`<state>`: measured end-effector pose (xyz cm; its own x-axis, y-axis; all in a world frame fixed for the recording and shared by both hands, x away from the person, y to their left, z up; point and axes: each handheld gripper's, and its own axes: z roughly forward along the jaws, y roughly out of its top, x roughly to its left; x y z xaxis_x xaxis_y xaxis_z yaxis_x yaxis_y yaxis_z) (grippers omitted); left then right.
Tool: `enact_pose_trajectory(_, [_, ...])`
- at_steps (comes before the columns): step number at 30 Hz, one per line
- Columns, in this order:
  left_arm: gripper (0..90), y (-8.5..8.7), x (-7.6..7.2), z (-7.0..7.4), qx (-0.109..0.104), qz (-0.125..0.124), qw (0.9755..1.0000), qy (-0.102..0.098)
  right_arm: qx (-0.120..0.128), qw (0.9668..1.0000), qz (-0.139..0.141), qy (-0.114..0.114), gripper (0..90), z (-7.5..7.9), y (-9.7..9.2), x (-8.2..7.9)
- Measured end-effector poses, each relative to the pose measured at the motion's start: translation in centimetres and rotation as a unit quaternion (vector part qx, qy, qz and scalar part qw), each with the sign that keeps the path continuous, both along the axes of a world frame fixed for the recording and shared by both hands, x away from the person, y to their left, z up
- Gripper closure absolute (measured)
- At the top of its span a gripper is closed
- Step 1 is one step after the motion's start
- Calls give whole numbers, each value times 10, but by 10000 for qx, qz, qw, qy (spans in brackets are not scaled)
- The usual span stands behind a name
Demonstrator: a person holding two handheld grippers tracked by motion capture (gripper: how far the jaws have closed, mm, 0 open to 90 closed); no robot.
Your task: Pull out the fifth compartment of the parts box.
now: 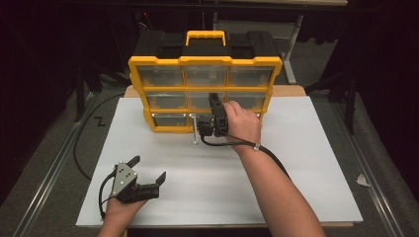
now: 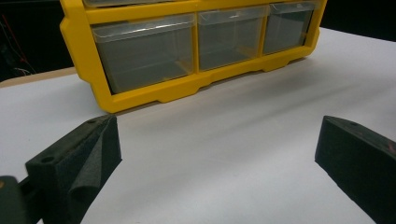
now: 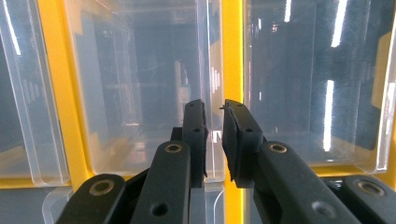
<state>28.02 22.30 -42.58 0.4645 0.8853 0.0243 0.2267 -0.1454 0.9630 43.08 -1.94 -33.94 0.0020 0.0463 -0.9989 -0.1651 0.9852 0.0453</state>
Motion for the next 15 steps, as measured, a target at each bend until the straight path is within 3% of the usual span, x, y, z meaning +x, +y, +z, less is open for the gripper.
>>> enact_pose_trajectory(8, [10, 1, 0, 0, -22, 11, 10000, -8, 57, 10000, 39, -30, 810, -1, -1, -10])
enact_pose_trajectory(15, [10, 0, -1, 1, -13, -2, 10000, -10, -40, 9999, 127, -92, 809, 0, -3, -22])
